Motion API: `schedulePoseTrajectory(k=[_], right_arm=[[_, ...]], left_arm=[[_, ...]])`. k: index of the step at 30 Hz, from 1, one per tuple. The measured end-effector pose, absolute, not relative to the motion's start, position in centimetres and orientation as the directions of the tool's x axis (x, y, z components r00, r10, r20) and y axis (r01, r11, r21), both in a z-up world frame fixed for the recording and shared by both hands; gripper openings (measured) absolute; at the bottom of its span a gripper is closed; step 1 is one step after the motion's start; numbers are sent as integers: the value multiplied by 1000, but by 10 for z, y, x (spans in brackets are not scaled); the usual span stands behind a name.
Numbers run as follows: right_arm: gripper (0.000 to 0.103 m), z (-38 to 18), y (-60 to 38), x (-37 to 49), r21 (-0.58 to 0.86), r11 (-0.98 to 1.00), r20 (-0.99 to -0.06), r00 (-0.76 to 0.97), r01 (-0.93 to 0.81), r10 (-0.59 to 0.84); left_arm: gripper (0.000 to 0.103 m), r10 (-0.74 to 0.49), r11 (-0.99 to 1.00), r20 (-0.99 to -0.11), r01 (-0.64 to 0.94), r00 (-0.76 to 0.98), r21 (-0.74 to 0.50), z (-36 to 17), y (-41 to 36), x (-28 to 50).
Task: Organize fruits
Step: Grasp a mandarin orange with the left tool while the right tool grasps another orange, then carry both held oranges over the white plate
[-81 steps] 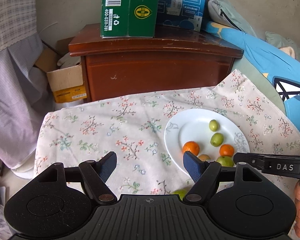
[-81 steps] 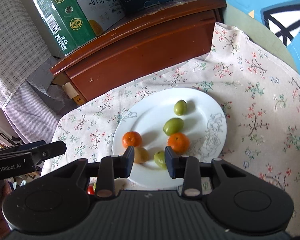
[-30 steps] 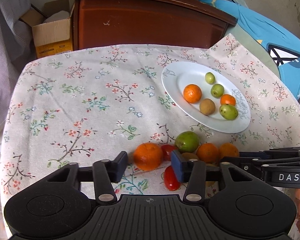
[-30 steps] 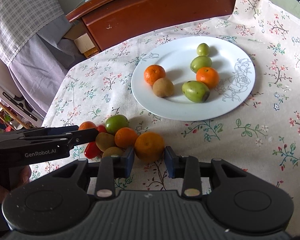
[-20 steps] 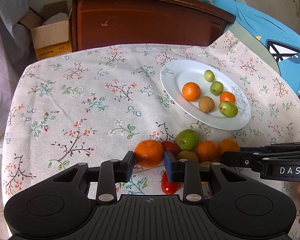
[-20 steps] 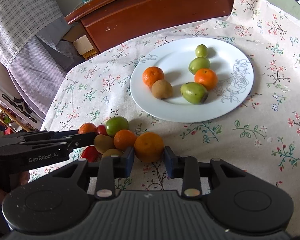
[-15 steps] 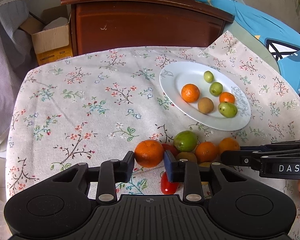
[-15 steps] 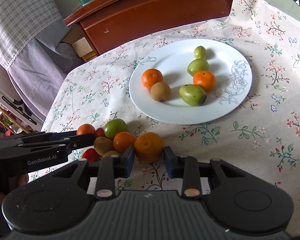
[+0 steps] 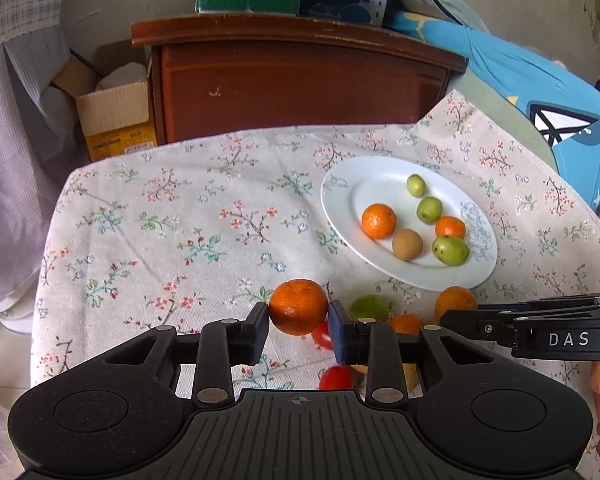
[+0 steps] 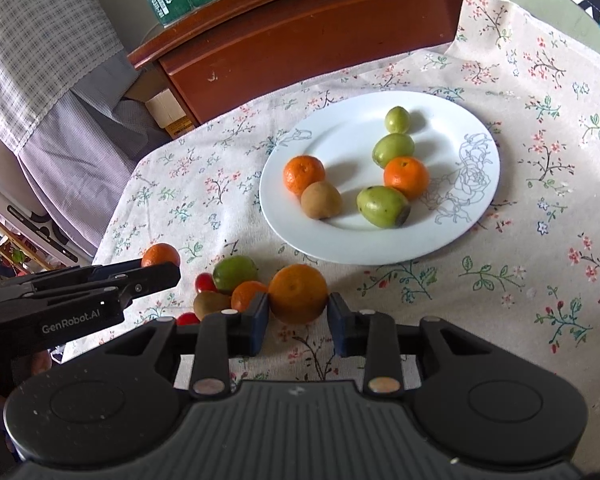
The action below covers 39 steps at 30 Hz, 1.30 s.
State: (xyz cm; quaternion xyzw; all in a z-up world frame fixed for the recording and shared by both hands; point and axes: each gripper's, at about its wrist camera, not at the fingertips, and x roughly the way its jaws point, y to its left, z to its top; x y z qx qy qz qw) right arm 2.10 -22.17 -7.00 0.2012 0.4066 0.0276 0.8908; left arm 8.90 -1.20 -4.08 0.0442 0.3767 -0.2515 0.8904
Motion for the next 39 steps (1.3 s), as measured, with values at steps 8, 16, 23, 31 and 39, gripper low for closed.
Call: schedulePoseTrajectory(k=[8,16,23,31,39], right_arm=[[32,-49,-235,21,408,905,-662,722,120,202],[32,-26,-255,24,424,895,-611,773,139,170],[32,-9,-270,30,421,897,-574,806,138,145],[32,-8,-281,45,411,901,-570,810,139,135],[32,-20,-286,61,414,897,-596,790,153,140]], left_arm=[[29,-454,870,-631,465,629,-162,-16,-16,90],[29,-500,850,-590,491,634,-192,6,-28,95],[30,-526,835,-561,514,639,-198,24,-43,113],[30,-534,819,-568,550,626,-164,24,-63,137],[30,-514,819,-604,558,610,-133,8,-81,158]])
